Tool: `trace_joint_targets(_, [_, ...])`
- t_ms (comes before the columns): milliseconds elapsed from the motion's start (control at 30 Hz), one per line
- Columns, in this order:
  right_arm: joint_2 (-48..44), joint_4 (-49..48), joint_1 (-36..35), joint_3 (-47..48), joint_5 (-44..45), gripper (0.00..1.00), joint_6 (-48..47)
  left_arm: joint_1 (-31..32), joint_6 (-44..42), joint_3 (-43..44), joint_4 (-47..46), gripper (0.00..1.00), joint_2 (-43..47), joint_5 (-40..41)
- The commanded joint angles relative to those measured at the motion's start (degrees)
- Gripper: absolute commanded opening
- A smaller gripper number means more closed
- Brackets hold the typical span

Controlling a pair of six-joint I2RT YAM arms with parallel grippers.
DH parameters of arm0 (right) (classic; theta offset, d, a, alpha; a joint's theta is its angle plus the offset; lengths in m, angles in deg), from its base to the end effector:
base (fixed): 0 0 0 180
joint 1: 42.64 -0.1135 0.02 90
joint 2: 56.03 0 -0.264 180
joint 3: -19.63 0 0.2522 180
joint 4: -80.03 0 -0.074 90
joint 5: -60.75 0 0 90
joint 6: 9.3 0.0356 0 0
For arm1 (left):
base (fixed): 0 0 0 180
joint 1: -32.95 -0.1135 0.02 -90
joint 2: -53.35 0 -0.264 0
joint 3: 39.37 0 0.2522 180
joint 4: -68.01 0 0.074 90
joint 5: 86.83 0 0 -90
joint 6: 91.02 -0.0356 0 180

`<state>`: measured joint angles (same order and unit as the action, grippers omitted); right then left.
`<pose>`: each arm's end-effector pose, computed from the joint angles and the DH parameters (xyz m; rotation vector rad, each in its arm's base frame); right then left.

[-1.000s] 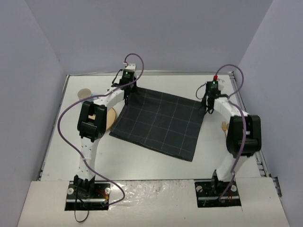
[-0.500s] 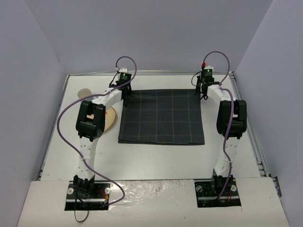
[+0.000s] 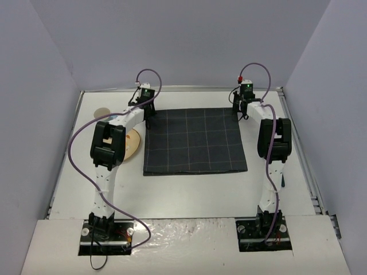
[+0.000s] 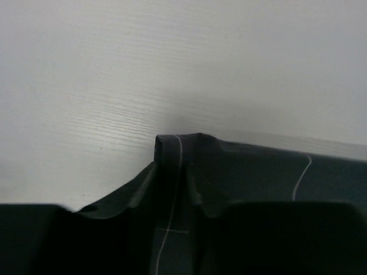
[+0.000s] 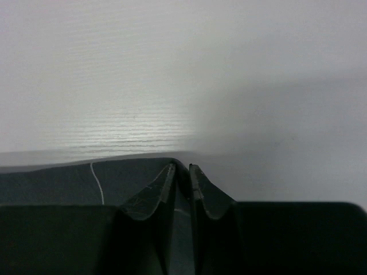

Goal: Set the dinner table for one person

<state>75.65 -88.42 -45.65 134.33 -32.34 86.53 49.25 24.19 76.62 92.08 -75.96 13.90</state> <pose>0.5322 0.0299 0.1847 0.0178 2.0713 0.1506 0.5002 -0.1394 0.1935 -0.2745 2.1998 -0.1935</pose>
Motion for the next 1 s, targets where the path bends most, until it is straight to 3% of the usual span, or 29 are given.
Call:
trace_joint_targets(0, [-3.4, -2.0, 0.9, 5.7, 1.0, 0.27, -1.2, -1.6, -3.2, 6.0, 0.8, 0.44, 3.3, 0.4])
trace_joint_targets(67, [-5.1, -1.5, 1.1, 6.7, 1.1, 0.36, -0.6, -1.6, -3.5, 6.5, 0.6, 0.63, 4.3, -1.6])
trace_joint_targets(133, [-7.5, -1.1, 1.1, 6.2, 0.3, 0.44, 0.6, -1.6, -3.4, 6.8, 1.0, 0.74, 6.1, -3.8])
trace_joint_targets(233, [-13.4, -0.6, 1.1, 2.2, -0.5, 0.50, 3.9, -0.9, -3.1, 6.7, 2.4, 0.81, 10.3, -7.0])
trace_joint_targets(367, [-25.6, -1.5, 1.1, -10.3, -1.4, 0.50, 10.9, 0.9, 0.9, 0.5, 3.9, 0.81, 16.4, -9.1])
trace_joint_targets(500, [-36.0, -7.2, 1.1, -31.1, -7.5, 0.50, 20.0, 4.1, 6.0, -11.0, 2.7, 0.77, 22.6, -9.0])
trace_joint_targets(700, [-49.4, -13.7, 0.5, -50.9, -13.1, 0.49, 28.0, 8.3, 11.1, -28.6, 1.2, 0.73, 32.1, -7.2])
trace_joint_targets(967, [-60.5, -15.2, 0.6, -66.9, -15.4, 0.49, 29.0, 9.2, 14.7, -44.7, -0.4, 0.61, 39.0, -6.9])
